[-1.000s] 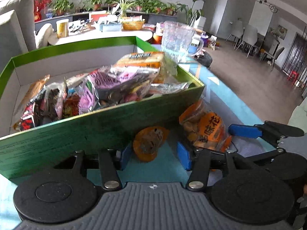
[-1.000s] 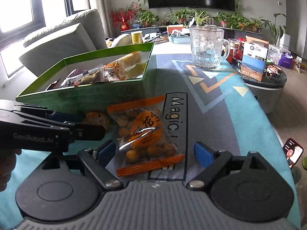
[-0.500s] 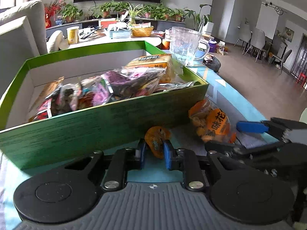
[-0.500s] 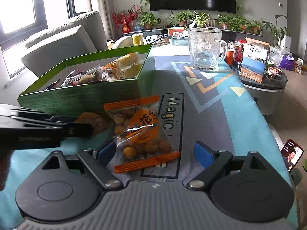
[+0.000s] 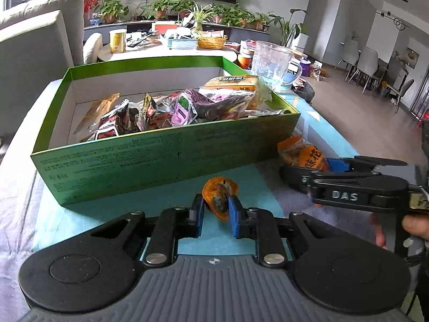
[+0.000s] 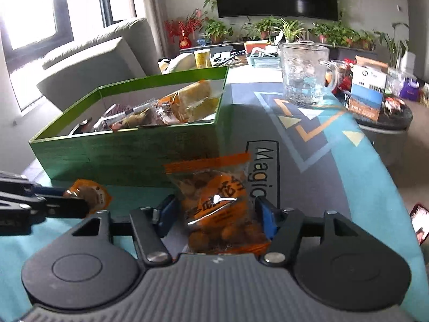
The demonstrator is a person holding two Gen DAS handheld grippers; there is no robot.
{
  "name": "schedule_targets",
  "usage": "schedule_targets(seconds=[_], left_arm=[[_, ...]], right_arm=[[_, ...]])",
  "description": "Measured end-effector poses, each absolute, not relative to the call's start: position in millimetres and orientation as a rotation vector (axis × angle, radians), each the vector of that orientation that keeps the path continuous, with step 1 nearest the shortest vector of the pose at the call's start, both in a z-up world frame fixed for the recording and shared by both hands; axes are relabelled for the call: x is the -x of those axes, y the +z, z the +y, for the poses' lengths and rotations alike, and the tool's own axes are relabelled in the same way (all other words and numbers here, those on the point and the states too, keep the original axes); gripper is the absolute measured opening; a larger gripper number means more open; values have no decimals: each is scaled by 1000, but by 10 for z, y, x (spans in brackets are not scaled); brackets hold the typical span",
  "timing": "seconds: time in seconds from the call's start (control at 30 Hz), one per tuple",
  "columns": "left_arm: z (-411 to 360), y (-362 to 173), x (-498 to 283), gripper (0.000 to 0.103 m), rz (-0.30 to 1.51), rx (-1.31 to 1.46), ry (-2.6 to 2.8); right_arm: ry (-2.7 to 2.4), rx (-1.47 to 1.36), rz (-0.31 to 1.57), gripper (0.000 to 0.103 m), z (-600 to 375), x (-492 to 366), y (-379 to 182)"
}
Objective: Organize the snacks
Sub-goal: 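Lift and carry the orange snack and nut bag over the green box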
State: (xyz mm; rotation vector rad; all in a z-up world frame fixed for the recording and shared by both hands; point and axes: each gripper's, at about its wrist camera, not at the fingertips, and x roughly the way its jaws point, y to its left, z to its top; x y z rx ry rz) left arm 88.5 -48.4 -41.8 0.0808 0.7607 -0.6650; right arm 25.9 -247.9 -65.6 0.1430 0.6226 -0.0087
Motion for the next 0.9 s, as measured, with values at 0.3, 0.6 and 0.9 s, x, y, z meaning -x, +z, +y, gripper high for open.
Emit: schedule_targets(seconds=[0.3, 0.6, 0.9], left_arm=[[-403, -230, -853, 18, 684, -76, -691], [-168, 125, -879, 18, 573, -11, -666], [-65, 293, -1064, 18, 505, 6, -606]], right_arm=[[-12, -197, 542, 39, -2512, 0, -364], [65, -199, 439, 39, -2345, -5, -66], [122, -185, 368, 39, -2184, -267, 131]])
